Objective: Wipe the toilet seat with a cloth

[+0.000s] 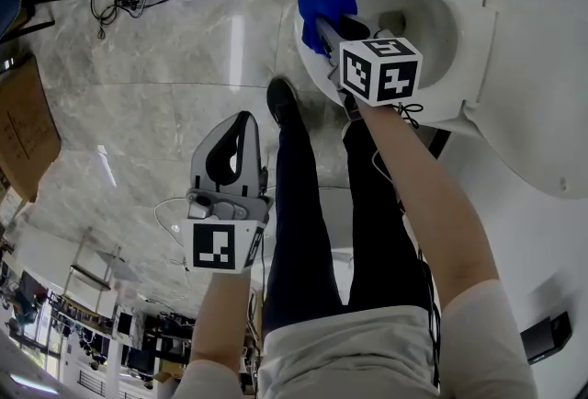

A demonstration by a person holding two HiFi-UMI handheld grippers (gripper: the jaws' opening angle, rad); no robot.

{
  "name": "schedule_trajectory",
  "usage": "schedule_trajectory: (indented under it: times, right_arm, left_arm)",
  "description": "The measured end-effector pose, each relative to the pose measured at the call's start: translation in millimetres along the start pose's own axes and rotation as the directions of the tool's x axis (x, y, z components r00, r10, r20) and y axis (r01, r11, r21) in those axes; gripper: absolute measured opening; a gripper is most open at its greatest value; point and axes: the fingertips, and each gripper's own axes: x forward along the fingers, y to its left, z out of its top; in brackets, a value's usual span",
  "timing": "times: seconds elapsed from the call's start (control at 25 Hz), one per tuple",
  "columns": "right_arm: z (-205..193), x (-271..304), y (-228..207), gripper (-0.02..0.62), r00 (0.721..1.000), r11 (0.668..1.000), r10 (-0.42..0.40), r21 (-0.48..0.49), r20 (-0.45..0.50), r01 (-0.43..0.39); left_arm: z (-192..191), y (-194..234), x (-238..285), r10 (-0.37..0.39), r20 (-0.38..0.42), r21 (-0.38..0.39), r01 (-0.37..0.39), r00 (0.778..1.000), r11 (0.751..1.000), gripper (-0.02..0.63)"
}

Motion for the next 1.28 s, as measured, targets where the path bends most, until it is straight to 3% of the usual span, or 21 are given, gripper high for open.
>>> schedule_trajectory:
  times: [1.28]
  right_arm:
    - [-63,-26,16,0.055,0.996,0.997,0.057,-0.039,-0.070,-0.060]
  left_arm:
    - [-12,-35,3,-0.037,-0.013,0.015,0.037,0.999,0.999,0.008]
